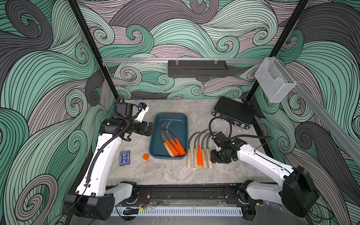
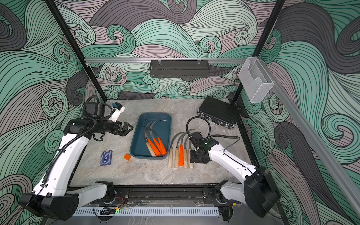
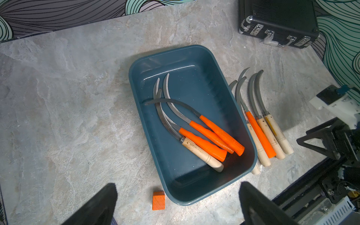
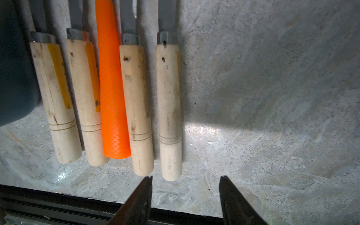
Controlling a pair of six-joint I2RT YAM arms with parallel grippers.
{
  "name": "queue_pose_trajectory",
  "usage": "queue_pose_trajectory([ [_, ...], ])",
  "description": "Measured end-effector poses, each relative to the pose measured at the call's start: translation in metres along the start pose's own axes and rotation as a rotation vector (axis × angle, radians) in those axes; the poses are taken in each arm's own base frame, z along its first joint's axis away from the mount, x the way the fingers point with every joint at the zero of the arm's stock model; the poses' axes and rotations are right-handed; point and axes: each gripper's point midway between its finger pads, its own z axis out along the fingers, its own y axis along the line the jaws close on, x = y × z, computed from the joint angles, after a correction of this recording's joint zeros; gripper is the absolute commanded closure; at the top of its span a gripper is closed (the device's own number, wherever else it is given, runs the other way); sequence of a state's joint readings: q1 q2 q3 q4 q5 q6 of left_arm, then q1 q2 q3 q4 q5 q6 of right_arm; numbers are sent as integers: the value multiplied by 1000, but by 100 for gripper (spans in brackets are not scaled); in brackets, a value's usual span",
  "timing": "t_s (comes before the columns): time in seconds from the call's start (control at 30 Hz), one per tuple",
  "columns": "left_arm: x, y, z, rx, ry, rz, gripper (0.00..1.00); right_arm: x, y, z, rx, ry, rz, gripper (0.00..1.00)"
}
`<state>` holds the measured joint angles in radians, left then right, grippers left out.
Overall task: Put small sickles into storage boxes
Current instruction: Pick up the sickle at the center of the board.
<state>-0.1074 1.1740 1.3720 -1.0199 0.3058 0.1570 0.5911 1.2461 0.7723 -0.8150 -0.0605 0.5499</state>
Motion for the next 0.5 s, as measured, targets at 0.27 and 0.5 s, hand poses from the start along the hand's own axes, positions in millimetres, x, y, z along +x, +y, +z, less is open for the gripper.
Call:
queue_pose_trajectory([
  [0.27, 1, -3, 0, 14, 2, 16, 3, -4, 3, 0, -16, -14, 1, 45],
  [0.5, 0, -4, -2, 17, -5, 21, 1, -3, 5, 5, -21, 5, 1, 46],
])
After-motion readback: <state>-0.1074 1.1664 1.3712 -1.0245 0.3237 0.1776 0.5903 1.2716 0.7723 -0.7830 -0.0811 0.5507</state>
